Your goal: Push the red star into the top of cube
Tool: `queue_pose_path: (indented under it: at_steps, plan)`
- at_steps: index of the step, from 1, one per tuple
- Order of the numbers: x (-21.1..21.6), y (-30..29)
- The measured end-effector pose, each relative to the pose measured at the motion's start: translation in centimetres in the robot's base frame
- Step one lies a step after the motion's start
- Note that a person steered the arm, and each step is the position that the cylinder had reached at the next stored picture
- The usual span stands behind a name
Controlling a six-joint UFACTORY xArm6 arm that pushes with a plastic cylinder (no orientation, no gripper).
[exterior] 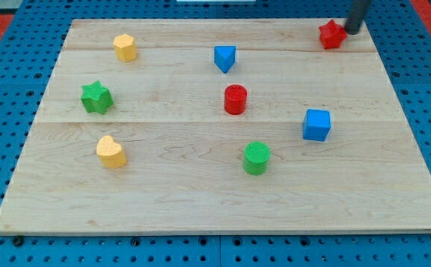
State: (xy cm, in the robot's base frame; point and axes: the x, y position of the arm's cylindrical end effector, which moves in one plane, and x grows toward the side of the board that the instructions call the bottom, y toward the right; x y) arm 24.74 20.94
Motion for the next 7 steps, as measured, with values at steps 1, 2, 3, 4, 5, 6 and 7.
queue_pose_path:
  at_steps: [1,2,3,4,5,6,7]
  plan:
    - [4.2,-2.8]
    - [3.9,-2.2]
    - [3.9,-1.4]
    - [3.9,1.1]
    - [3.9,2.4]
    - [3.9,3.2]
    - [3.9,3.2]
